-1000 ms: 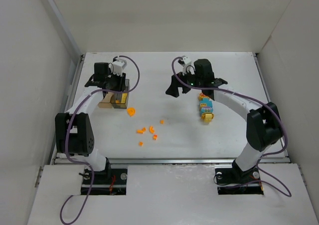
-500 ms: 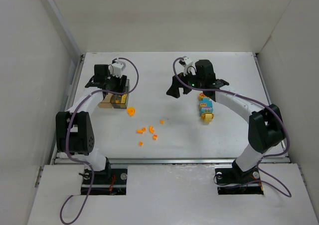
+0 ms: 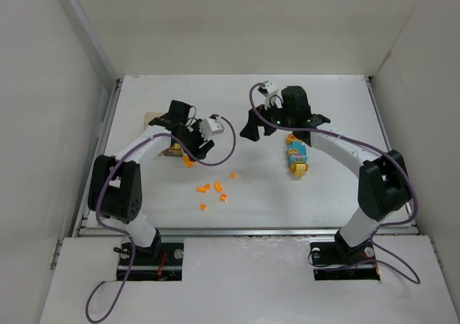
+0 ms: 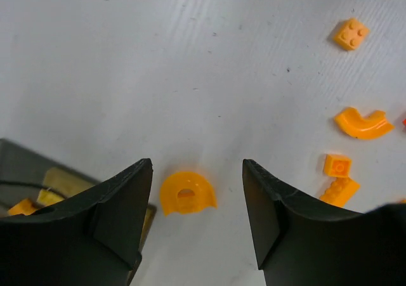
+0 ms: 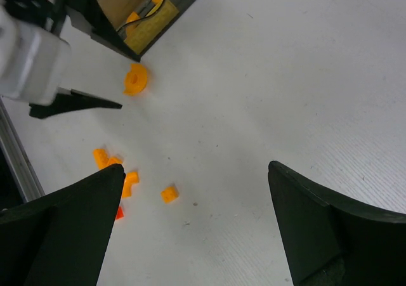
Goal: Sort the legos into containers by color
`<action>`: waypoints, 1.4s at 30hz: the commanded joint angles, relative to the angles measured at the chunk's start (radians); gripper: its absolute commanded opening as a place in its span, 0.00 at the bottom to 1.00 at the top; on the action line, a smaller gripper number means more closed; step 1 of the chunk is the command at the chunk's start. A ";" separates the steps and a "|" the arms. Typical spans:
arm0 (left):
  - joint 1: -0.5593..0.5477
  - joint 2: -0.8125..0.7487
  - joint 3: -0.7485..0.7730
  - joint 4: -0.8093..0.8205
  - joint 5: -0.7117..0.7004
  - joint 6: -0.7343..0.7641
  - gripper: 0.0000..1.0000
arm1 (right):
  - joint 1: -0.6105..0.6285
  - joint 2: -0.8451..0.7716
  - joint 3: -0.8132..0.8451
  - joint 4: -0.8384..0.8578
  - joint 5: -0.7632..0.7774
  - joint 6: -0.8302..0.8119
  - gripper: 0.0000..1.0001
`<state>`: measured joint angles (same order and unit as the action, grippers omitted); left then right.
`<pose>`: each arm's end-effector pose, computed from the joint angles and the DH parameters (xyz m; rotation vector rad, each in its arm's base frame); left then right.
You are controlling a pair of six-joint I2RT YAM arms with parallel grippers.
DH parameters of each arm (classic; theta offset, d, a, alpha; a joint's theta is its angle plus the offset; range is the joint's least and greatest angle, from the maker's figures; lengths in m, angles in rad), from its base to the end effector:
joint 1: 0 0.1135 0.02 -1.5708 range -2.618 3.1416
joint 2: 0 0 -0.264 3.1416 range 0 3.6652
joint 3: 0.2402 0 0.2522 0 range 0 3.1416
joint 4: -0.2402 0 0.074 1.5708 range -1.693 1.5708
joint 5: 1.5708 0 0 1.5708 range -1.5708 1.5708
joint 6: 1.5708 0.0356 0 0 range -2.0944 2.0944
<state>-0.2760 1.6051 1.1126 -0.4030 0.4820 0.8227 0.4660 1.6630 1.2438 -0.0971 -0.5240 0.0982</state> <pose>0.3219 -0.1083 0.2320 1.4001 1.8985 -0.3334 0.3347 0.1883 0.2797 -0.7088 2.0115 0.8843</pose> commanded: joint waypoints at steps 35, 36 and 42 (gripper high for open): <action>-0.037 0.311 0.176 -0.384 -0.260 0.477 0.81 | 0.017 -0.072 -0.035 0.028 -0.010 -0.015 1.00; -0.037 0.311 0.167 -0.375 -0.260 0.477 0.78 | 0.017 -0.072 -0.035 0.028 -0.010 -0.015 1.00; -0.037 0.311 0.158 -0.355 -0.229 0.477 0.55 | 0.017 -0.072 -0.035 0.028 -0.010 -0.025 1.00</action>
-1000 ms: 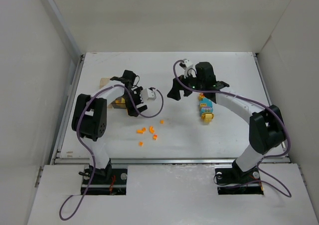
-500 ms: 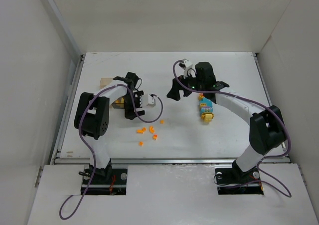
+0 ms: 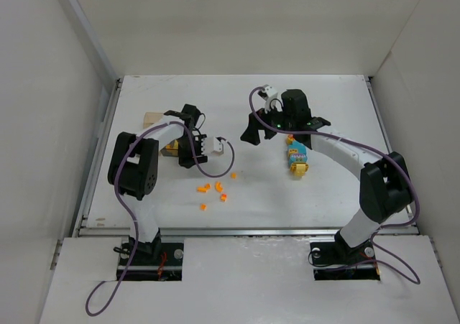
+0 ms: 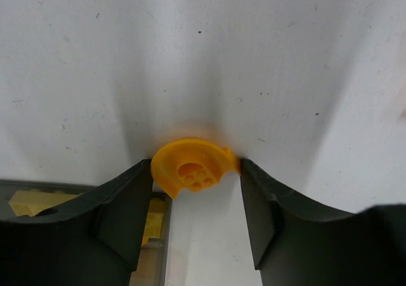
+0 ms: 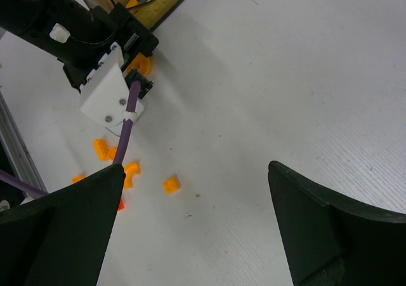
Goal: Sort the legos into containers by color
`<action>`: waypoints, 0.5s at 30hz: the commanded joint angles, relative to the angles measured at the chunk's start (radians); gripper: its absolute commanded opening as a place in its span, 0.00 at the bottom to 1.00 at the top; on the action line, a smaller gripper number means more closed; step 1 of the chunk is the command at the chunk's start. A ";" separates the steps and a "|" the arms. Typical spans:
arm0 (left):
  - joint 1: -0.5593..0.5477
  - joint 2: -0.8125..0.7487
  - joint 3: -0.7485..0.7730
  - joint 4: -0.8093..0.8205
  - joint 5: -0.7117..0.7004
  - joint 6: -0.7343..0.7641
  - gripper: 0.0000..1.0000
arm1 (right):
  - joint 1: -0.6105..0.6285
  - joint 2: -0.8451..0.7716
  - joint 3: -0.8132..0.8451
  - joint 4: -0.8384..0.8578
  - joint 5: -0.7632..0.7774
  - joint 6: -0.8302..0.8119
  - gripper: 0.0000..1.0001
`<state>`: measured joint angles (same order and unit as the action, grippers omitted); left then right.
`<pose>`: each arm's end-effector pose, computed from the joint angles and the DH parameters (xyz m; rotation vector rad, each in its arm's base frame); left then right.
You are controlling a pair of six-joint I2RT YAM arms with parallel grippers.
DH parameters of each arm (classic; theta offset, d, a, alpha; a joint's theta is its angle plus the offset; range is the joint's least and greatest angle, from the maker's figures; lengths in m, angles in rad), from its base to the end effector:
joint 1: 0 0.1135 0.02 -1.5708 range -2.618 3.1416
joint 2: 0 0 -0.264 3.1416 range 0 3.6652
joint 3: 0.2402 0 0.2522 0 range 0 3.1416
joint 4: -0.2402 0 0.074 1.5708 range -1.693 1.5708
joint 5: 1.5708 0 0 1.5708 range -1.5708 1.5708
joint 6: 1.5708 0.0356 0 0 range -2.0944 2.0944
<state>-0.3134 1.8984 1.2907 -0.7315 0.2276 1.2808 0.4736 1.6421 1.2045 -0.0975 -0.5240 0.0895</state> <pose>0.3450 -0.1202 0.1671 2.0498 1.9498 -0.1332 0.3267 0.1875 0.2739 -0.7247 2.0252 0.8843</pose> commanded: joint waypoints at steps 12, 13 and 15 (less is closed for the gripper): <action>-0.009 0.027 -0.042 0.014 0.071 -0.015 0.25 | 0.010 -0.051 0.013 0.019 -0.010 -0.016 1.00; -0.009 0.018 -0.027 0.014 0.102 -0.026 0.25 | 0.010 -0.051 0.013 0.019 -0.010 -0.016 1.00; -0.018 0.008 0.004 -0.006 0.136 -0.038 0.23 | 0.010 -0.051 0.013 0.019 -0.010 -0.016 1.00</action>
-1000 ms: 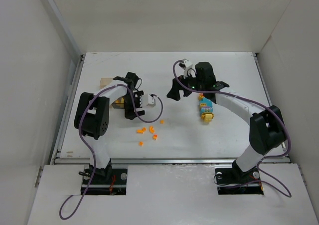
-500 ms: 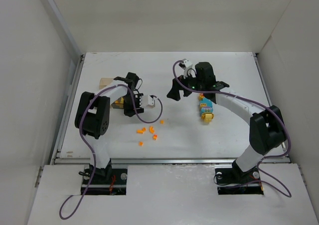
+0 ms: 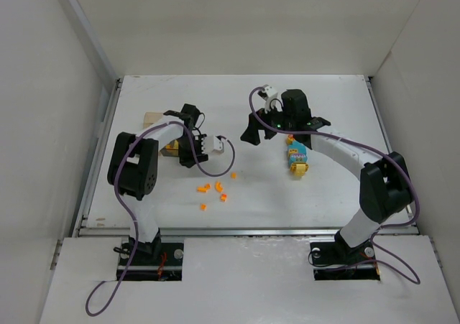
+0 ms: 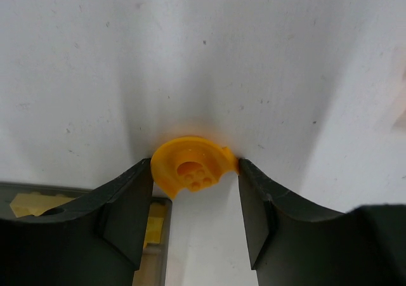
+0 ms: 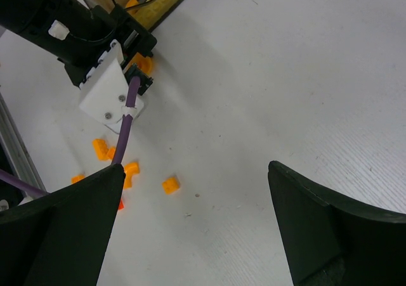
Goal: Sort the legos into containers by color
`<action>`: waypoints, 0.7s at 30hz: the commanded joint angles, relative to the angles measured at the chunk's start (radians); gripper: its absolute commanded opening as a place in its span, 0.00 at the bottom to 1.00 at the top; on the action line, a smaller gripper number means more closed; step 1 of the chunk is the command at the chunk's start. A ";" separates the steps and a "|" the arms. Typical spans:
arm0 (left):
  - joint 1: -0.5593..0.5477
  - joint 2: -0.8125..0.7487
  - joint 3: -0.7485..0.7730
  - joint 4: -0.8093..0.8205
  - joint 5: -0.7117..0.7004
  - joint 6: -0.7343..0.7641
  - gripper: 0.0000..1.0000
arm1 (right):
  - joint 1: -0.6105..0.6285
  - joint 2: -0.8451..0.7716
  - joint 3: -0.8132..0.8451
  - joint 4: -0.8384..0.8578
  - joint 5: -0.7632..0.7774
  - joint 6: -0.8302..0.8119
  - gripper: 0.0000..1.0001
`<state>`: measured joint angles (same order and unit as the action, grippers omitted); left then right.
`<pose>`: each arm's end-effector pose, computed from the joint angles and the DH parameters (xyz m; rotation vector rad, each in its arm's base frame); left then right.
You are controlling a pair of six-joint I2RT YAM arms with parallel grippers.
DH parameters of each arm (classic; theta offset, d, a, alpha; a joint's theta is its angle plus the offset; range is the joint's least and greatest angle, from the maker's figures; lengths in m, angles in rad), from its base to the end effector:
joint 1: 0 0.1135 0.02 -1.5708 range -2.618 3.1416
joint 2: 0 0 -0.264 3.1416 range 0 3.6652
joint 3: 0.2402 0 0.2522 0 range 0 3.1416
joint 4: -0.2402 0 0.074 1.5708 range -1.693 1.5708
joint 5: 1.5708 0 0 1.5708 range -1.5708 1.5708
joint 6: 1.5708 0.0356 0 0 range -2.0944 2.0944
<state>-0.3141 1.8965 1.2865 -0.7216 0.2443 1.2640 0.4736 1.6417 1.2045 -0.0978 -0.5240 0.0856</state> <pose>0.3448 -0.1211 0.1670 2.0267 1.9534 -0.1526 0.3267 0.1874 0.2740 -0.7284 2.0230 0.8821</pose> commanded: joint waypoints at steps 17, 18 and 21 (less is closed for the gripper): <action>0.113 -0.163 0.146 0.146 0.486 -0.515 0.19 | -0.027 -0.178 -0.016 0.020 0.127 0.042 1.00; 0.144 -0.187 0.107 0.274 0.486 -0.582 0.19 | -0.027 -0.178 -0.016 0.020 0.127 0.042 1.00; 0.177 -0.255 0.050 0.478 0.301 -0.855 0.17 | -0.027 -0.178 -0.016 0.020 0.127 0.042 1.00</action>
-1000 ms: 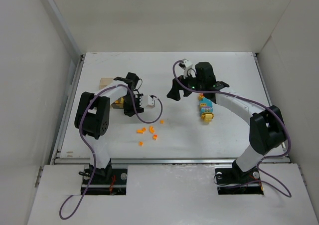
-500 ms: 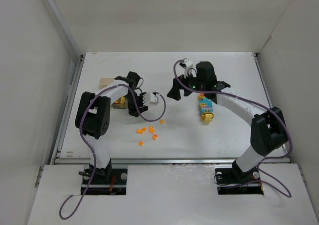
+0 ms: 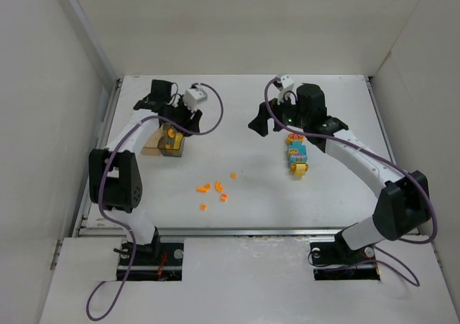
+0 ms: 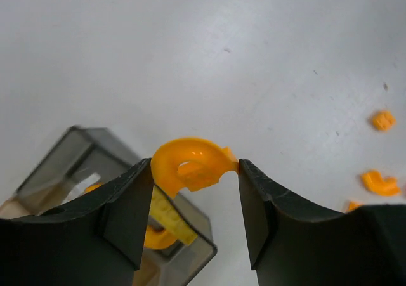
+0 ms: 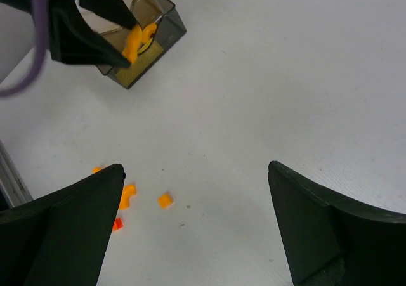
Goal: Sort the legos into containers by color
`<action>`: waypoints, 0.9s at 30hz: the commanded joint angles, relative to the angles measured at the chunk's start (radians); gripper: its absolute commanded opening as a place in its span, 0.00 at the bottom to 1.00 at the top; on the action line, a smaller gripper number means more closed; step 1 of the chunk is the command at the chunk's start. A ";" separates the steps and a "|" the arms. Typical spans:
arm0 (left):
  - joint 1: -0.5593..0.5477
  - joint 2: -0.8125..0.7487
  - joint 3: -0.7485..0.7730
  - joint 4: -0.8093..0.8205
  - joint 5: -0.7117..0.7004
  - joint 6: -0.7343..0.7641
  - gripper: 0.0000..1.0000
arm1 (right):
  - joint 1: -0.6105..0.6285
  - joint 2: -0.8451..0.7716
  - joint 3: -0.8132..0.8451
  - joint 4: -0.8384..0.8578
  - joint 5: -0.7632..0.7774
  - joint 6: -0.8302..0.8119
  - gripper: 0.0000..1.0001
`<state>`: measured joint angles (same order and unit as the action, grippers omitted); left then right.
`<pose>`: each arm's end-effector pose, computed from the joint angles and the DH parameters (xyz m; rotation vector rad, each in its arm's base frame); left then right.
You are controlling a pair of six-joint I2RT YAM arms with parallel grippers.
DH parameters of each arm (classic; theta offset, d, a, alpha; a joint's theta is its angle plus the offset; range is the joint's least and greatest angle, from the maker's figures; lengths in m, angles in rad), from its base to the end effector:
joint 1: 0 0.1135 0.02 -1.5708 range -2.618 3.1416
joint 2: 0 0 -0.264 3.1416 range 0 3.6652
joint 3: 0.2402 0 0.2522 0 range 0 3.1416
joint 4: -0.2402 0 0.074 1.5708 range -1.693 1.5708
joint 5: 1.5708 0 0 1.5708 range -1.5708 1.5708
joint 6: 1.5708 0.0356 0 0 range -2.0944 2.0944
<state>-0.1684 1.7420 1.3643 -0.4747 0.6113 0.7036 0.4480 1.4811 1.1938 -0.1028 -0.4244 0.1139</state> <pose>0.3739 -0.0843 0.2614 1.1976 1.9362 -0.4635 0.3062 0.1634 0.3241 -0.6130 1.9110 0.7802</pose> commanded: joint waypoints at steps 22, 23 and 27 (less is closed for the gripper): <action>0.078 -0.047 -0.123 0.332 -0.456 -0.398 0.71 | -0.002 -0.008 -0.014 0.025 0.000 0.004 1.00; 0.078 -0.047 -0.123 0.332 -0.456 -0.398 0.74 | -0.002 -0.008 -0.014 0.025 -0.001 0.004 1.00; 0.078 -0.047 -0.123 0.318 -0.444 -0.382 1.00 | -0.002 -0.008 -0.014 0.025 -0.001 0.004 1.00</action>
<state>-0.0959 1.7073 1.2507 -0.1749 0.1719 0.3187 0.4465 1.4799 1.1782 -0.1047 -0.4149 0.1207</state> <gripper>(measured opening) 0.982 0.998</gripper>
